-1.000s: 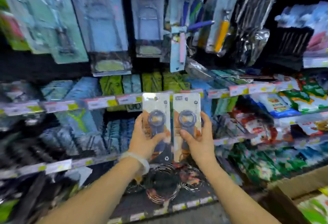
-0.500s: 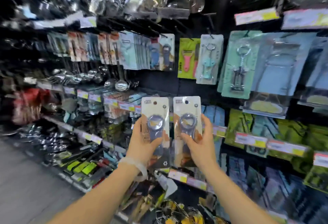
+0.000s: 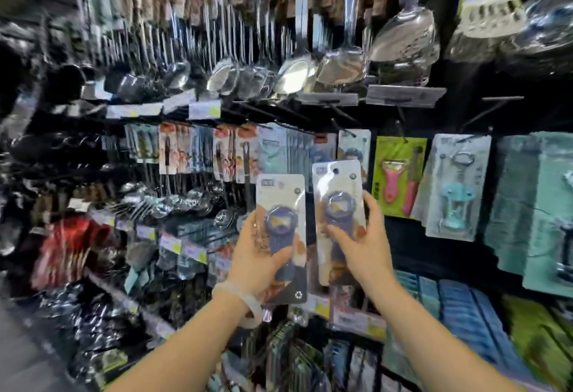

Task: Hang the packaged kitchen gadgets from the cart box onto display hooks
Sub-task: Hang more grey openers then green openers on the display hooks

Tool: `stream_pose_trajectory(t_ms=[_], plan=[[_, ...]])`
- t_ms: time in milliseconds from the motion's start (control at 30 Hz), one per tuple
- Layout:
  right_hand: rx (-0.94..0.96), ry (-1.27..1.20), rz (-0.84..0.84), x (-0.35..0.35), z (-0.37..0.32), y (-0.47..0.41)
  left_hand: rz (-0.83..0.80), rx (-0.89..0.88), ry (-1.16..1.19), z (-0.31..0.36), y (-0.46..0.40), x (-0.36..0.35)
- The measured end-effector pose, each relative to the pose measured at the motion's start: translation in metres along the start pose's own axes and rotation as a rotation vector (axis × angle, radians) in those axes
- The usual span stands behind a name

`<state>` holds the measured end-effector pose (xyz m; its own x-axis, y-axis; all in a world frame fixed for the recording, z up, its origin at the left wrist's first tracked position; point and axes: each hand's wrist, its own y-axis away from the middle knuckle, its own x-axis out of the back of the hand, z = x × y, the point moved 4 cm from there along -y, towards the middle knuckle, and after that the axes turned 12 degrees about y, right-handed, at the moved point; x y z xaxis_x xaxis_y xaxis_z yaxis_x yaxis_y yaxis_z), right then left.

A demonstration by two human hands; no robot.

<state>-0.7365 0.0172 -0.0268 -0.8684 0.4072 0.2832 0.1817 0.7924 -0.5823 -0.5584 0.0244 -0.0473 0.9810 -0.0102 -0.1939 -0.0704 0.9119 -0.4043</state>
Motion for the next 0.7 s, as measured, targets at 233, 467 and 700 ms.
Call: stream_pose_trajectory(t_ms=[233,467,700], plan=[[0.052,0.052,0.084,-0.014,-0.010,-0.081,-0.074,-0.019,0.066,-0.014,-0.064,-0.003],[0.049,0.052,0.159,-0.027,-0.014,-0.118,-0.172,-0.046,0.060,-0.018,-0.112,-0.010],[-0.026,0.118,0.271,-0.036,0.004,-0.127,-0.261,-0.062,0.062,-0.019,-0.147,-0.011]])
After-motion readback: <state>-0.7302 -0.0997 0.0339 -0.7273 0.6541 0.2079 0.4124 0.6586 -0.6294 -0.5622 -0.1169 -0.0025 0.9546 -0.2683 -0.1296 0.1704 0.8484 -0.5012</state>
